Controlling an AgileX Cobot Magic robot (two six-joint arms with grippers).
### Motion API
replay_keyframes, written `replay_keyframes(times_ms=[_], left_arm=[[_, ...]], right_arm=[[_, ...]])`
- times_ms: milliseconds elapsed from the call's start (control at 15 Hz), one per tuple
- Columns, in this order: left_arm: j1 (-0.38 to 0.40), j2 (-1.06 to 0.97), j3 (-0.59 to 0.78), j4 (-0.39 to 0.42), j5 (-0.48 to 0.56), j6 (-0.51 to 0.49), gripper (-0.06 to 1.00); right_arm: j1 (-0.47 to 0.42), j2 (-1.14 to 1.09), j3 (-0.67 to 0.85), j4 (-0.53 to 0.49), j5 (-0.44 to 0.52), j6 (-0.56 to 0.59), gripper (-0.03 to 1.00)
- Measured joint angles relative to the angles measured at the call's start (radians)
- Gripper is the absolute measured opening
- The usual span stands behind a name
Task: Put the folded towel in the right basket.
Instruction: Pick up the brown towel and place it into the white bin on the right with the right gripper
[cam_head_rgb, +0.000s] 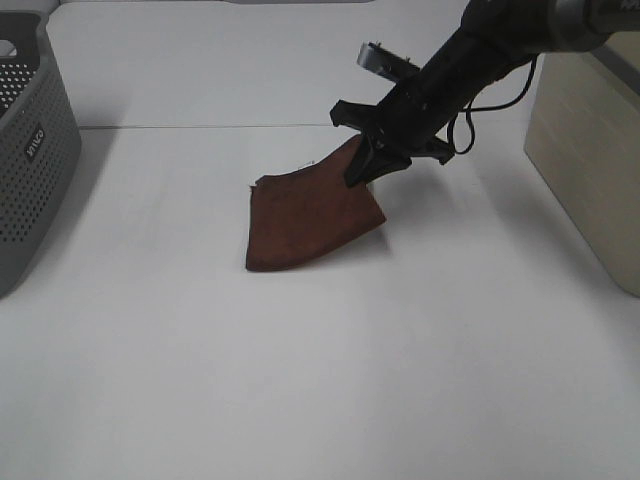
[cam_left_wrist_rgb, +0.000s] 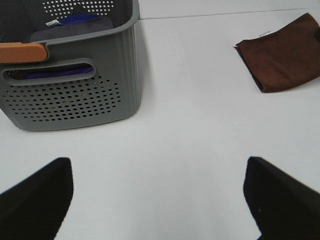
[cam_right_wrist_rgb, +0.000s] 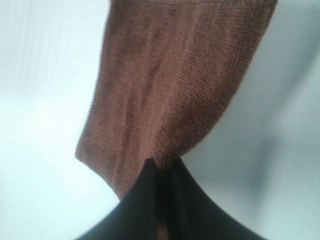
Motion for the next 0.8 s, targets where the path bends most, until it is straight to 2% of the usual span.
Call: replay_keyframes(times_ms=[333, 400, 467, 533, 800], left_arm=[[0.000, 0.000, 0.000, 0.000, 0.000, 0.000, 0.88], [0.000, 0.000, 0.000, 0.000, 0.000, 0.000, 0.88], [0.000, 0.000, 0.000, 0.000, 0.000, 0.000, 0.88], [0.000, 0.000, 0.000, 0.000, 0.000, 0.000, 0.88], [0.000, 0.000, 0.000, 0.000, 0.000, 0.000, 0.88]], right_arm=[[0.000, -0.165, 0.000, -0.095, 0.117, 0.028, 0.01], [0.000, -0.200, 0.000, -0.135, 0.139, 0.052, 0.01], [0.000, -0.255, 0.000, -0.216, 0.172, 0.083, 0.01], [0.000, -0.275, 0.000, -0.239, 0.180, 0.088, 0.01], [0.000, -0.412, 0.000, -0.469, 0.231, 0.145, 0.01]])
